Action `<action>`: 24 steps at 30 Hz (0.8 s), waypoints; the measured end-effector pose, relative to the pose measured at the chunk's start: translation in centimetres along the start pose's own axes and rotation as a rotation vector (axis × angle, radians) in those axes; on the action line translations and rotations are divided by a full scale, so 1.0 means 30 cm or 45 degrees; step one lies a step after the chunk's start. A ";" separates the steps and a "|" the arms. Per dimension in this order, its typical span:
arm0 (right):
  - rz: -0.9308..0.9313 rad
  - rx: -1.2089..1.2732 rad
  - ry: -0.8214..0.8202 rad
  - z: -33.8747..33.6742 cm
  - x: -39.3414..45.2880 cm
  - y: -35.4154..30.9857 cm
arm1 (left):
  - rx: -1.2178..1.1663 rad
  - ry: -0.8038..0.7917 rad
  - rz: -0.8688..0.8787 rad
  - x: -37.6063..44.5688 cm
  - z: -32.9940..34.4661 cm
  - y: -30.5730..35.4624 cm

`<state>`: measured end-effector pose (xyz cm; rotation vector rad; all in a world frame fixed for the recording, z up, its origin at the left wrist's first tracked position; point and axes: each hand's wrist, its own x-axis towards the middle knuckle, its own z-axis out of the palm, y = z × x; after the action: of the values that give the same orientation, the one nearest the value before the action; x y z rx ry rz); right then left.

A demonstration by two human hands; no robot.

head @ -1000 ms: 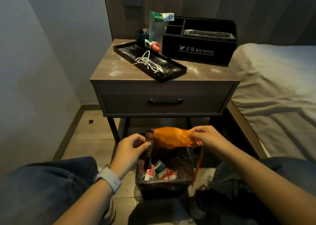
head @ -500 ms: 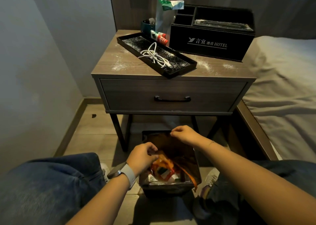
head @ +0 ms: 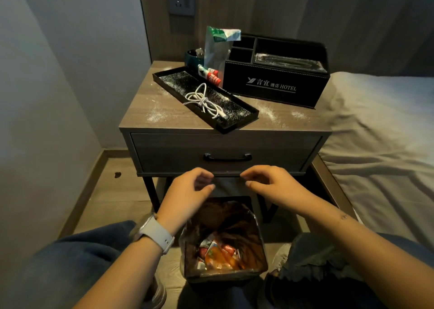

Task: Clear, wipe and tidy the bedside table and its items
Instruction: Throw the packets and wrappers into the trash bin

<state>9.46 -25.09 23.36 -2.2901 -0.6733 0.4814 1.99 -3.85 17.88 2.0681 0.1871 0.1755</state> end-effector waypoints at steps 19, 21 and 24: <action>-0.318 -0.345 0.461 -0.505 0.529 -0.321 | 0.676 0.127 0.299 0.729 -0.409 0.367; -0.392 -0.449 0.521 -0.555 0.625 -0.327 | 0.854 0.100 0.339 0.824 -0.401 0.368; -0.496 -0.629 0.594 -0.605 0.780 -0.327 | 1.032 0.058 0.376 0.940 -0.368 0.362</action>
<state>34.06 -14.57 39.40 -2.4908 -1.0427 -0.4393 27.97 6.18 33.99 2.8982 -0.0368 0.3724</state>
